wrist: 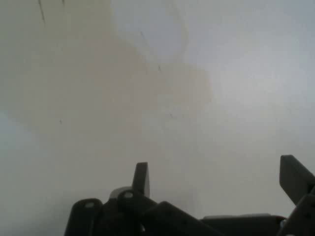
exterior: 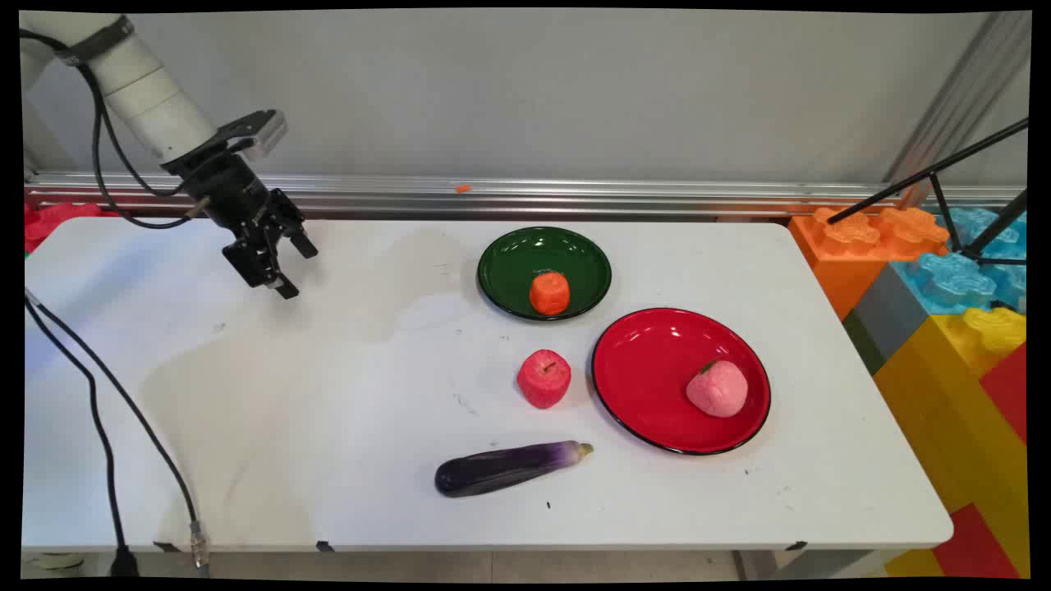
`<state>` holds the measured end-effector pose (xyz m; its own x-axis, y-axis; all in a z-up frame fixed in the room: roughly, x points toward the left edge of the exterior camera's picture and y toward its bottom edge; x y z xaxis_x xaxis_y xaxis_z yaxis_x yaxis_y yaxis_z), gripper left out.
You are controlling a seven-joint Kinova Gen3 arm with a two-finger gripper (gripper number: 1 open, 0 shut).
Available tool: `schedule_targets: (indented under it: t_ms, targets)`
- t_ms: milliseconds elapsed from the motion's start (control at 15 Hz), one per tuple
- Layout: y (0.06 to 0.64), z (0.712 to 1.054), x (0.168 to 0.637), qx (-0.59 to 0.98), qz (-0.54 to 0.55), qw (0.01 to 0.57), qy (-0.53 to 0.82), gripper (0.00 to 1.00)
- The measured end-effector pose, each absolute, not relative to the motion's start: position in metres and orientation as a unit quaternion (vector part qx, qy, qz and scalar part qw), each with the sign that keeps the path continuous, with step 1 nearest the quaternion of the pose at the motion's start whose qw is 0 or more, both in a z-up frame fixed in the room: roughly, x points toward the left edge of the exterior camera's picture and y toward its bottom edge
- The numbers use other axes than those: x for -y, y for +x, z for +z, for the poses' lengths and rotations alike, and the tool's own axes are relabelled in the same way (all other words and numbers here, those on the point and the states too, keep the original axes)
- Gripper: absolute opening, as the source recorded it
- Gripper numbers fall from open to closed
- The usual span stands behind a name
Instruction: Pick up the mandarin from the green plate
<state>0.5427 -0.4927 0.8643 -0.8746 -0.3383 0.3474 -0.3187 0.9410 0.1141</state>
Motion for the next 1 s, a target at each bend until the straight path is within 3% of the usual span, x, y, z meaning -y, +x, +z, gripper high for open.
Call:
schedule_targets:
  t_ms: [600,1000]
  targets:
    - [0.459,0.869,0.541,0.928,0.009,0.278,0.250,1.00]
    - [0.391,0.860,0.566,0.906,0.011,0.310,0.287,1.00]
